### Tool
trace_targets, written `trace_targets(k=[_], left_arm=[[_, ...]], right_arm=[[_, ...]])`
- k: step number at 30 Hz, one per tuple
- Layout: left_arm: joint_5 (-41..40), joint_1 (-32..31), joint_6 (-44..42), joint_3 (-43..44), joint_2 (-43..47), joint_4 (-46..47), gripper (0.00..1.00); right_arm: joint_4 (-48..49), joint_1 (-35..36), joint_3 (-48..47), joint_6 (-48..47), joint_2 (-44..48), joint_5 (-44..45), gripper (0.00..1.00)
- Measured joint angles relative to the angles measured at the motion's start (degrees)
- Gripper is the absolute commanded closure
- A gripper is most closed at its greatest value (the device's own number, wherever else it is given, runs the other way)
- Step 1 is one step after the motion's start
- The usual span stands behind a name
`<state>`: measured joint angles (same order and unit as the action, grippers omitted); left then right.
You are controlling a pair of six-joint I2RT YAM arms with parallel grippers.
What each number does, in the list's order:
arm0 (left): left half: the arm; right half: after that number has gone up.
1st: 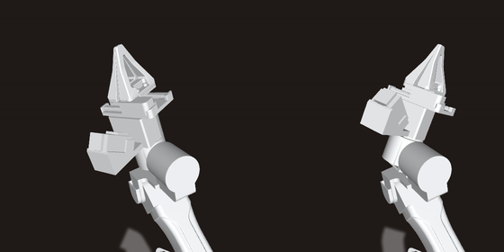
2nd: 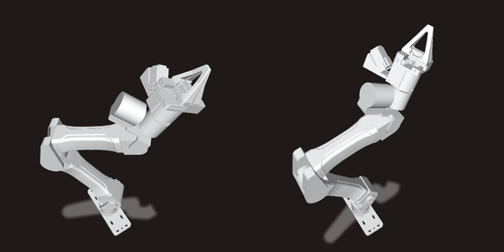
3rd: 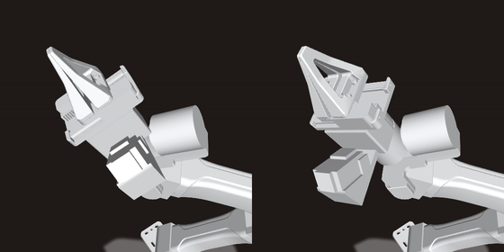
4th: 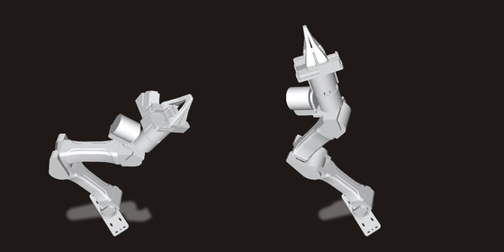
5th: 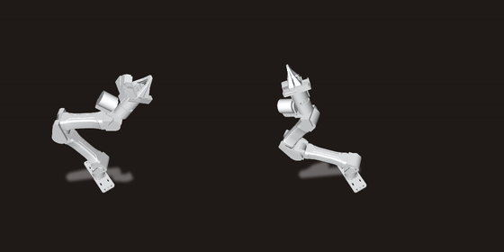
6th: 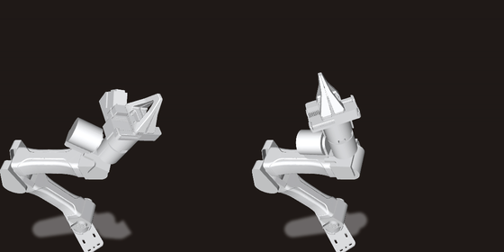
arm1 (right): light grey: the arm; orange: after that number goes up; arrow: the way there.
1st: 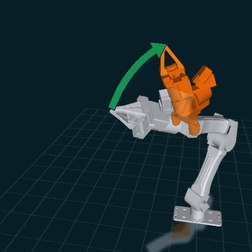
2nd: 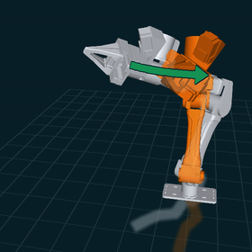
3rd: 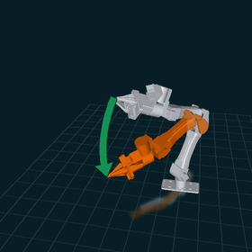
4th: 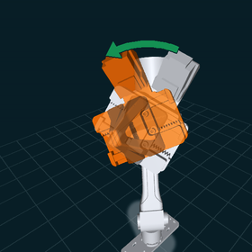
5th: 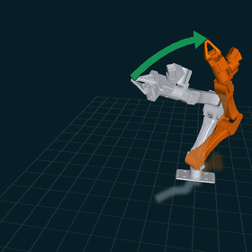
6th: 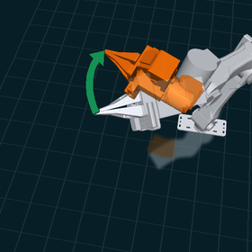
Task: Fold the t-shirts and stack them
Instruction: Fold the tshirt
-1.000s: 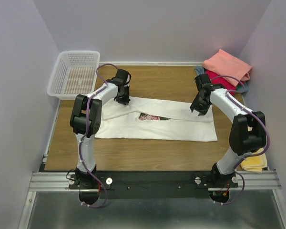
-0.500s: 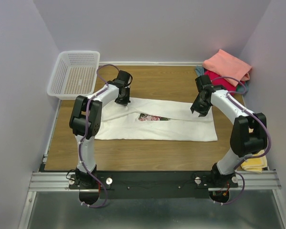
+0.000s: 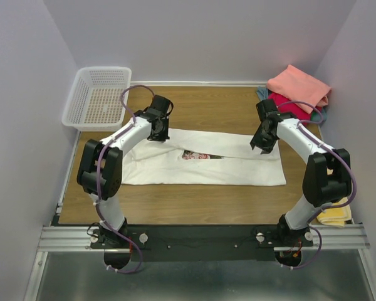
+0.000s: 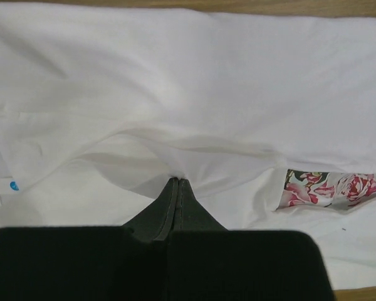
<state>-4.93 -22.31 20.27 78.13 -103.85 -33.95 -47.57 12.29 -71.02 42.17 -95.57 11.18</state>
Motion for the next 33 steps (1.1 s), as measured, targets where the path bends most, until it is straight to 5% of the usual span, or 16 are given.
trace_targets(k=[15,22,28,33], left_arm=[[0.5,-9.9,6.9,-8.8,10.8,-4.0,1.0],[0.8,-13.1,12.3,-14.8,11.9,-5.9,0.51],[1.0,-14.1,15.4,-21.9,13.2,-9.0,0.46],[-1.9,-14.2,16.6,-18.0,13.9,-12.1,0.46]], right_arm=[[0.3,0.1,0.2,-1.5,-0.4,0.0,0.52],[0.7,0.1,0.2,-2.6,-1.4,0.0,0.52],[0.9,0.1,0.1,-3.3,-1.9,0.0,0.52],[1.1,0.1,-0.8,-3.7,-3.0,-0.1,0.52]])
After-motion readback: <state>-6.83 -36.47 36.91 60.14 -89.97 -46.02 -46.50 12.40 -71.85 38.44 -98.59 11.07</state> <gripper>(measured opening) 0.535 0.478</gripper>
